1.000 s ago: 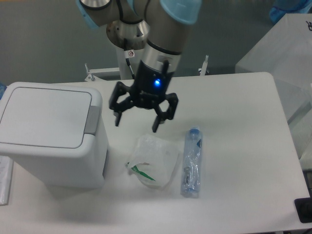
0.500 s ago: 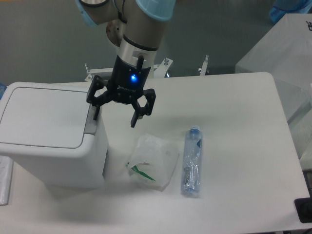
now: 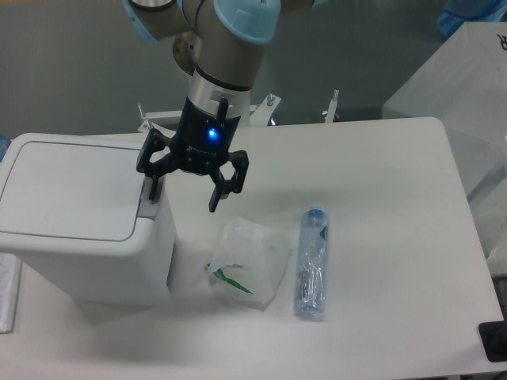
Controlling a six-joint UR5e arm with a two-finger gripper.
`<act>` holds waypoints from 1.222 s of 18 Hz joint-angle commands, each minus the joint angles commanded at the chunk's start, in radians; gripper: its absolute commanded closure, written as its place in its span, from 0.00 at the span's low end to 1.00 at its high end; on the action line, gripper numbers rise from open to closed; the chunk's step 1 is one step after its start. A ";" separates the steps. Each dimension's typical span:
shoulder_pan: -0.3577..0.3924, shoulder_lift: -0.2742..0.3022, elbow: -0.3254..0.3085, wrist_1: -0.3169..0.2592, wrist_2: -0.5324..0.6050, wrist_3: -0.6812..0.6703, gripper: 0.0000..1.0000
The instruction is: Open the trash can
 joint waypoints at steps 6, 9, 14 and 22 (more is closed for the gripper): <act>0.002 0.006 0.023 -0.002 -0.002 -0.005 0.00; 0.006 0.014 0.035 -0.002 -0.005 -0.003 0.00; 0.044 0.006 0.063 0.003 0.009 0.018 0.00; 0.156 -0.093 0.066 -0.008 0.311 0.518 0.00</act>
